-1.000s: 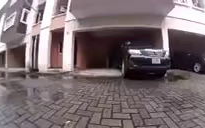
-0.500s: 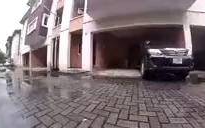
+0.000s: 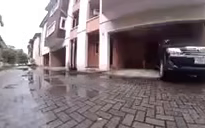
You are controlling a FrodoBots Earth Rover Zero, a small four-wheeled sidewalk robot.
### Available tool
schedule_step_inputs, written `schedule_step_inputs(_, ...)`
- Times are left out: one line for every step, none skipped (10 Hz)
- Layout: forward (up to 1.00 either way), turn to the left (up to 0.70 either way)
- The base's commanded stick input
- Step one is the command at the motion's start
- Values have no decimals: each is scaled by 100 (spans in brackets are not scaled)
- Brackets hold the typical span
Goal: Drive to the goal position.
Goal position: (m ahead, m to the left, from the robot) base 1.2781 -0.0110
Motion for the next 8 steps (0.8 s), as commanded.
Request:
schedule_step_inputs(0, 50)
schedule_step_inputs(0, 50)
schedule_step_inputs(0, 50)
schedule_step_inputs(0, 50)
schedule_step_inputs(0, 50)
schedule_step_inputs(0, 50)
schedule_step_inputs(0, 50)
schedule_step_inputs(13, 45)
